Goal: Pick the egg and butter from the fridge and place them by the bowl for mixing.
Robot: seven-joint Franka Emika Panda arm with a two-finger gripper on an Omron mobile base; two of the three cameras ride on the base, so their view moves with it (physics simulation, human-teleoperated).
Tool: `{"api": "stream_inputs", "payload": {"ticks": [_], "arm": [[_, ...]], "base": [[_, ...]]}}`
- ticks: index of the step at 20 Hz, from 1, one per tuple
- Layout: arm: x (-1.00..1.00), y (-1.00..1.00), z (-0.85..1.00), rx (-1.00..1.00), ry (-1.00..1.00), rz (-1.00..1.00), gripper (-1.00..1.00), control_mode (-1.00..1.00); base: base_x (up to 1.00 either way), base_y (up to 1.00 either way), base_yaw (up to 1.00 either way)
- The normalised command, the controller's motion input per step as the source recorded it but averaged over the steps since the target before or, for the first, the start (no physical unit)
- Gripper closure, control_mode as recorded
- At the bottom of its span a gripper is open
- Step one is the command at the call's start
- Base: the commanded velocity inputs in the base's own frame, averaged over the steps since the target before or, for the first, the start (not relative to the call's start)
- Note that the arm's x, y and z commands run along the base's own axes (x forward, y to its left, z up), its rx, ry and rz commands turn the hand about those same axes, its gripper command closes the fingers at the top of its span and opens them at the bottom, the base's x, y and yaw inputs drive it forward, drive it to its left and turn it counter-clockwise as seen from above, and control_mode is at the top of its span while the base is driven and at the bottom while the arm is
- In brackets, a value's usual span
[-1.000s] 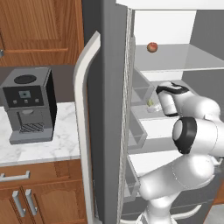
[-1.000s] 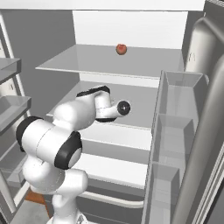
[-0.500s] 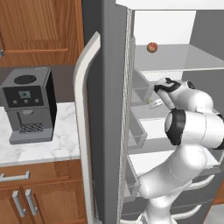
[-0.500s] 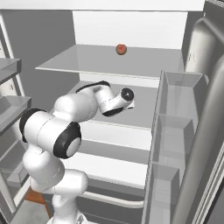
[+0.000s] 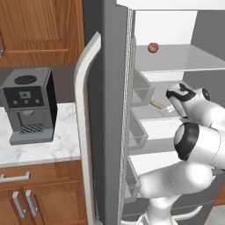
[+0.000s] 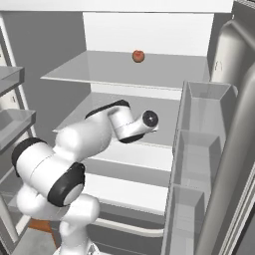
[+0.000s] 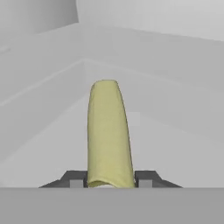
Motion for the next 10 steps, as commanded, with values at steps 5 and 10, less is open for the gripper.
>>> {"api": "stream_inputs", "payload": {"ticks": [5,10], "arm": [[-0.96,-0.42,0.10,0.02,-0.28,-0.08,1.00,-1.00],[-0.96,-0.26,0.42,0.10,-0.03,-0.07,1.00,-1.00]], "base": [[0.00,0.00,0.00],[0.00,0.00,0.00]]}}
